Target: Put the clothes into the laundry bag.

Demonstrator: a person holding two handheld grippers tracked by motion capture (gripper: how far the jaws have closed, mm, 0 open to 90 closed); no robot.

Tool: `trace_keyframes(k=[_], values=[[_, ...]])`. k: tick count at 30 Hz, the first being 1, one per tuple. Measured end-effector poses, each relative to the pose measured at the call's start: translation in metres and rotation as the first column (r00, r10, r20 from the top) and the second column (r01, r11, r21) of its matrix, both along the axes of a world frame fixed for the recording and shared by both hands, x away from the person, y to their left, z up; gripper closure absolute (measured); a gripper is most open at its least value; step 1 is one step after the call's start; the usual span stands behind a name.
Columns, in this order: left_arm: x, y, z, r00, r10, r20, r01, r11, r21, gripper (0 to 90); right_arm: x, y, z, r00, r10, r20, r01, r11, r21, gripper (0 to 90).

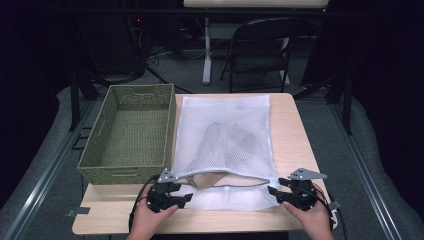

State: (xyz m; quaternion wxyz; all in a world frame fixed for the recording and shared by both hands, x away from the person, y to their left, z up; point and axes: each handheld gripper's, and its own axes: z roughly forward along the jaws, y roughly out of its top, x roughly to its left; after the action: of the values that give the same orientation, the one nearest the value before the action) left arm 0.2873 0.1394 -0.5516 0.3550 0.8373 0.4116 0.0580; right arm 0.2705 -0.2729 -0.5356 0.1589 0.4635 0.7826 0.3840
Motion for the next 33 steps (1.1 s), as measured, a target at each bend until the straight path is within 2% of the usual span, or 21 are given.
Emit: trace_keyframes(k=[3,8,12,20,27,33], values=[[0.0,0.0,0.0,1.0,-0.002,-0.006,0.002,1.0,0.001,39.8,0.004,-0.007,-0.005,0.9987,-0.038,-0.034,0.038,0.9993,-0.002,44.1],[0.0,0.0,-0.001,1.0,-0.003,-0.005,0.003,1.0,0.009,39.4,0.008,-0.011,-0.013,0.9952,-0.058,-0.078,0.059,0.9983,0.006,42.8],[0.0,-0.001,-0.001,1.0,-0.008,0.0,0.008,0.9998,0.016,39.2,0.01,-0.011,-0.016,0.9938,-0.057,-0.096,0.057,0.9983,0.003,41.9],[0.0,-0.001,-0.003,0.9999,-0.001,-0.011,0.001,0.9999,0.015,38.6,0.013,-0.012,-0.022,0.9908,-0.051,-0.125,0.058,0.9968,0.055,41.2],[0.001,-0.001,-0.003,0.9998,-0.007,-0.018,0.007,0.9997,0.022,38.2,0.015,-0.011,-0.026,0.9855,-0.043,-0.164,0.055,0.9963,0.067,41.1],[0.001,-0.001,-0.004,0.9998,-0.003,-0.018,0.004,0.9997,0.022,37.9,0.018,-0.009,-0.029,0.9845,-0.029,-0.173,0.041,0.9968,0.068,41.2]])
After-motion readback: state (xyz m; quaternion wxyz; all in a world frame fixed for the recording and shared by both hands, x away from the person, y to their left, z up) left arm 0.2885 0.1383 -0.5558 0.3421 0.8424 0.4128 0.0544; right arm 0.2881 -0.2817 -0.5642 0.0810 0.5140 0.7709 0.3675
